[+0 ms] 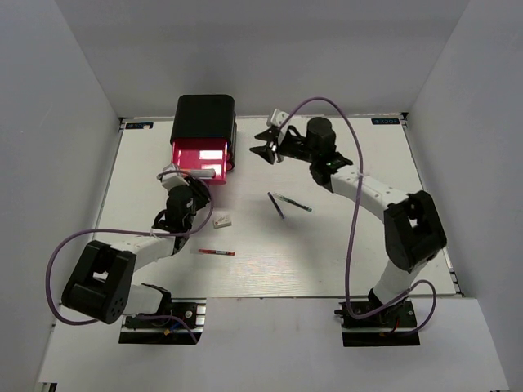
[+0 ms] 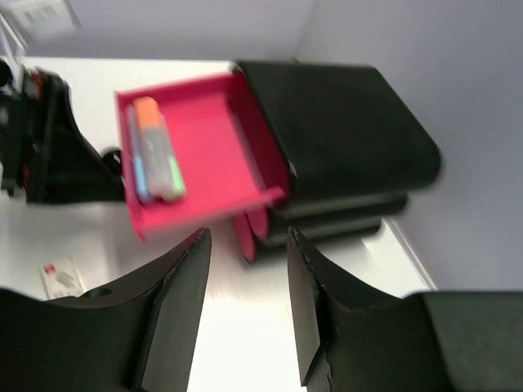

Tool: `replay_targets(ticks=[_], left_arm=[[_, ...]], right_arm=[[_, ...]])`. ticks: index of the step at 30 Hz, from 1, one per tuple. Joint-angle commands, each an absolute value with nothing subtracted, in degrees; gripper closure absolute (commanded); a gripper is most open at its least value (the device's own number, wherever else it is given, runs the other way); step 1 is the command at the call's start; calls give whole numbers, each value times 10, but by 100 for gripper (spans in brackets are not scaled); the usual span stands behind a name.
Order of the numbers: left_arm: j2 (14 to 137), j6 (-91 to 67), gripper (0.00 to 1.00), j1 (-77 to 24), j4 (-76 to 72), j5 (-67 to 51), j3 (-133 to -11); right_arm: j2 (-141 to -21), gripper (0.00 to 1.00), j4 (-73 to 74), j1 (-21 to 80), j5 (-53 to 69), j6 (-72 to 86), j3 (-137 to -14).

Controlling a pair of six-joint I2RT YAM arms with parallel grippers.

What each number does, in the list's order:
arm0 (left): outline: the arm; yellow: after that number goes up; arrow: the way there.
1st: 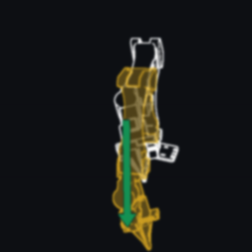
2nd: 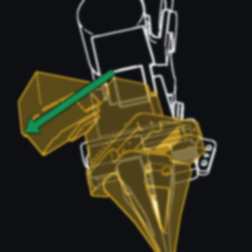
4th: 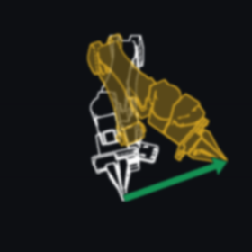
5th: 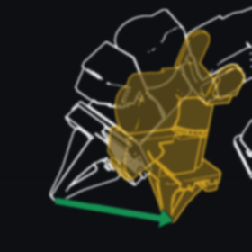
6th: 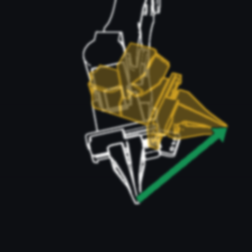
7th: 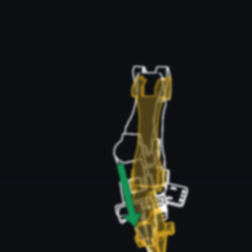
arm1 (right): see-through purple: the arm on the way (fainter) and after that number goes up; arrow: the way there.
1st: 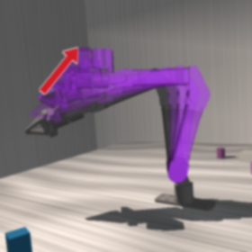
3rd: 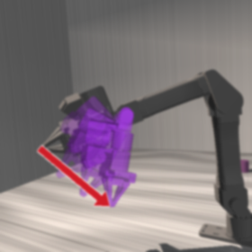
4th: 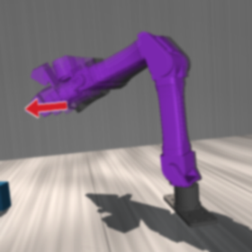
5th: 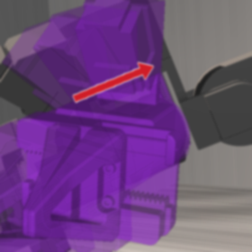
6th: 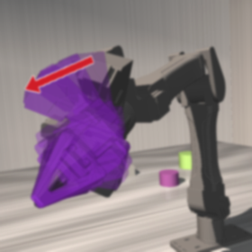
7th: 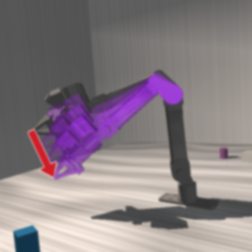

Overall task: Sort the stationery into containers
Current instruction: Close the drawer in the storage box.

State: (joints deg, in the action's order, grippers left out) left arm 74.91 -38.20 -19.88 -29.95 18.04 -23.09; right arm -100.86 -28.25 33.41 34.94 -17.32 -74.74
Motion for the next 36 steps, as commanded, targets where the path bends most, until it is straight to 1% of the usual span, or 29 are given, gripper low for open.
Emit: replay_targets(ticks=[1,2,4,5,6,7,9,11,15,24,36], left_arm=[[758,-374,53,-197,-354,191,-271],[758,-374,55,-197,-354,196,-279],[765,-380,64,-197,-368,191,-286],[765,-380,79,-197,-368,191,-293],[771,-387,88,-197,-368,185,-299],[771,-387,90,-197,-363,185,-306],[778,-400,88,-197,-363,185,-306],[778,-405,81,-197,-358,185,-311],[797,-405,77,-197,-358,191,-330],[885,-405,77,-197,-345,214,-442],[959,-417,77,-181,-334,215,-502]], right_arm=[[-952,52,-285,316,341,-203,-695],[-935,52,-280,303,341,-207,-673],[-912,53,-269,294,338,-215,-646],[-898,53,-266,281,337,-216,-637],[-888,53,-258,278,338,-221,-613],[-883,53,-258,268,337,-222,-606],[-868,53,-257,264,335,-222,-579],[-858,53,-255,255,333,-216,-570],[-850,53,-256,244,330,-213,-548],[-843,53,-243,221,331,-217,-537],[-820,53,-237,191,330,-222,-501]])
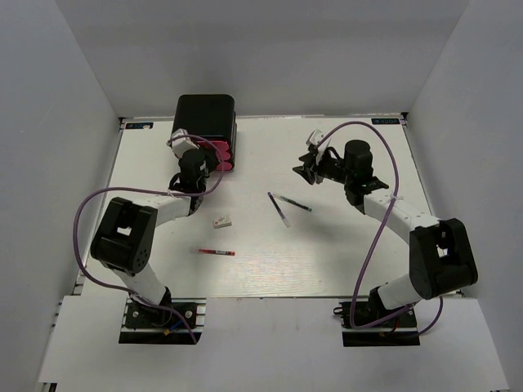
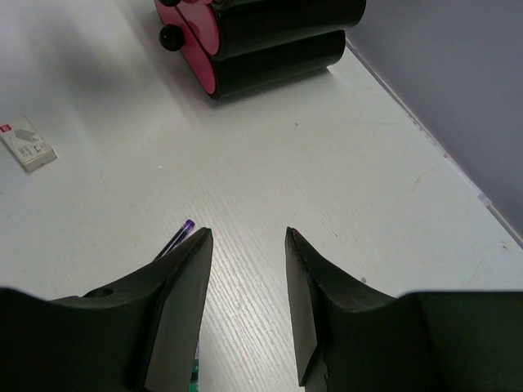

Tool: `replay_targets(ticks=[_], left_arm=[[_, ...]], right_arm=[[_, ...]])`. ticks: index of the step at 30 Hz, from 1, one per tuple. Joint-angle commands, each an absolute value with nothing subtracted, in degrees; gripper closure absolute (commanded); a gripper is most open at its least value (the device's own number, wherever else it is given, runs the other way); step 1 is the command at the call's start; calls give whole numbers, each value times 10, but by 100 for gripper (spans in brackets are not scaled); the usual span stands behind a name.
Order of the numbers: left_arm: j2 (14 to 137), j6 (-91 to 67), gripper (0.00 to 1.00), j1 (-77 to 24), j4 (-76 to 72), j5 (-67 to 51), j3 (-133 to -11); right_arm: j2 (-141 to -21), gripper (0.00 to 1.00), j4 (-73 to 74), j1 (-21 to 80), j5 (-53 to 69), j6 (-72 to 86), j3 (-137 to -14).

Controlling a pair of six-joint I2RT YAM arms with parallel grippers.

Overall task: Sort the stationery into containers
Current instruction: Close the drawer in the storage box, then open the drawer in the storage box.

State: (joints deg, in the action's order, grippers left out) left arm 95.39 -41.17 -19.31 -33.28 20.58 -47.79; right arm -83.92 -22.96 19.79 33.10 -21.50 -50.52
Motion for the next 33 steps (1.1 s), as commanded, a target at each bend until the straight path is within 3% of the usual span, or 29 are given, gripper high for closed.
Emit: replay_targets(ticks=[1,16,23,33], left_arm=[[959,-417,77,-181,-334,214,-508],[975,-433,75,-164,-334,194,-526],[920,-428,52,-164,-346,97,-442],[877,-428,36,-136,-335,79,-369]], right_arm=[[-818,53,-237,190,331,-223,-498],[-815,53,-227,176,337,-231,-488],[-808,53,-224,173,338,-235,-476],[-809,53,-231,172,342,-235,-461]])
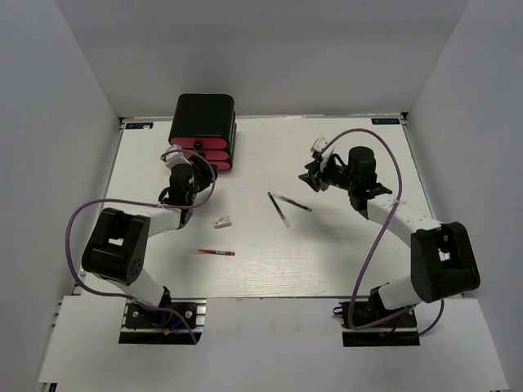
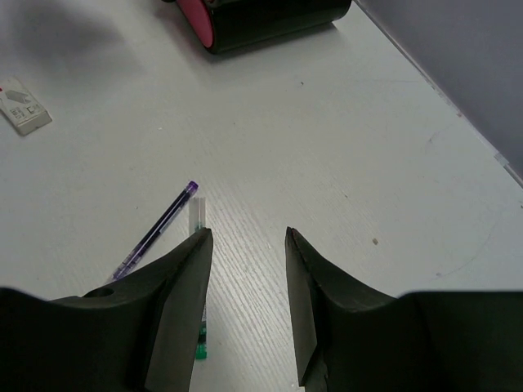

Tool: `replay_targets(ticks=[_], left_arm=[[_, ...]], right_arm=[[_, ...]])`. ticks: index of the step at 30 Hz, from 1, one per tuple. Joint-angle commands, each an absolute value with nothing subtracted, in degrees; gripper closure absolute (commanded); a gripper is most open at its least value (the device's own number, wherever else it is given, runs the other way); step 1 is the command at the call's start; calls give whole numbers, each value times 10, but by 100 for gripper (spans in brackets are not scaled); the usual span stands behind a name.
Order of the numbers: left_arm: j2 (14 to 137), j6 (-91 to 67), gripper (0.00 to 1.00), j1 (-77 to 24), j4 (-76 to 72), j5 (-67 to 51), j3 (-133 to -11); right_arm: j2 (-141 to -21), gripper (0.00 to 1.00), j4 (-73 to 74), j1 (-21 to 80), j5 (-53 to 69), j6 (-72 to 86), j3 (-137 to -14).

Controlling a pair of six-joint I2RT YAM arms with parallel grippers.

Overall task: Sort the stationery into containers
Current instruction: Open the drawer in the storage box.

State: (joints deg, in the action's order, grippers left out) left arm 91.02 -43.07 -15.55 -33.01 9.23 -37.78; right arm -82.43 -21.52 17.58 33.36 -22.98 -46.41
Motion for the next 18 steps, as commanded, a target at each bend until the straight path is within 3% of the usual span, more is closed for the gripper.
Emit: replay_targets(ticks=[1,7,18], left_arm=[[877,-428,35,-131,-335,79,-369],[918,-403,30,-88,-323,42,-405],[986,-378,30,-61,-374,-72,-446]], right_arm=[[-808,53,-234,171,342,-235,-460],[-804,53,-239,170,338,-236,-452],[-807,53,-243,165,337,-240,-446]])
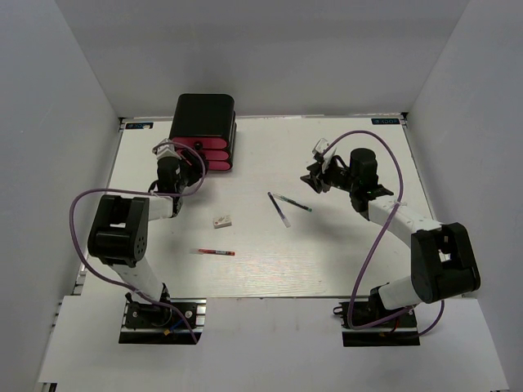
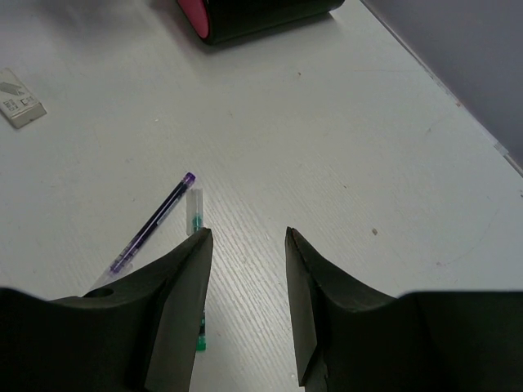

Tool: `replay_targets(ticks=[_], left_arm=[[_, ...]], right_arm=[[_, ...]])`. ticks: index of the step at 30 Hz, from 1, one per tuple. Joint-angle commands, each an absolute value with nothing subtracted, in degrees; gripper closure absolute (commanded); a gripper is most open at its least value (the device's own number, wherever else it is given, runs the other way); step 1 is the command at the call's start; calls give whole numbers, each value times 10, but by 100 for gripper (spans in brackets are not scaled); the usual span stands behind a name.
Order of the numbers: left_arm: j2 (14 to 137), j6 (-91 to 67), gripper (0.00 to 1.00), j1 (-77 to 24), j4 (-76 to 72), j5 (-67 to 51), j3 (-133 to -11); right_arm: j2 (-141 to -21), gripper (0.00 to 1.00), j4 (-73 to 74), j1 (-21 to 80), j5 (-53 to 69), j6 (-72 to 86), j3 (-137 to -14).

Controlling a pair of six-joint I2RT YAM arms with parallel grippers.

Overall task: Sort the stationery into containers
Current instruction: Open the drawer in the storage box.

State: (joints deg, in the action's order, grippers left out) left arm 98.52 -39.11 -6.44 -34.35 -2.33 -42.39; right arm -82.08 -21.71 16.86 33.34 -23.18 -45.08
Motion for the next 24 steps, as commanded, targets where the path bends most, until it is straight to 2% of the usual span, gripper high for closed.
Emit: replay_targets(ticks=[1,7,12,20,24], left_arm=[[986,-378,30,-61,-380,-77,-446],[998,-378,29,-55,-385,-84,-458],[1004,-378,30,-55,-374,-45,-477],[1032,-372,38,-55,-344,-33,-514],[1032,-367,47,-55,-338,-33,-520]], right_arm=[[-808,53,-243,164,337,-239,-446],[-809,53,-244,164,339,-240,-446],[-809,53,-243,164,338,-243,-447],[-808,53,-243,162,337,-244,-447],[-808,53,-244,161,337,-244,-446]])
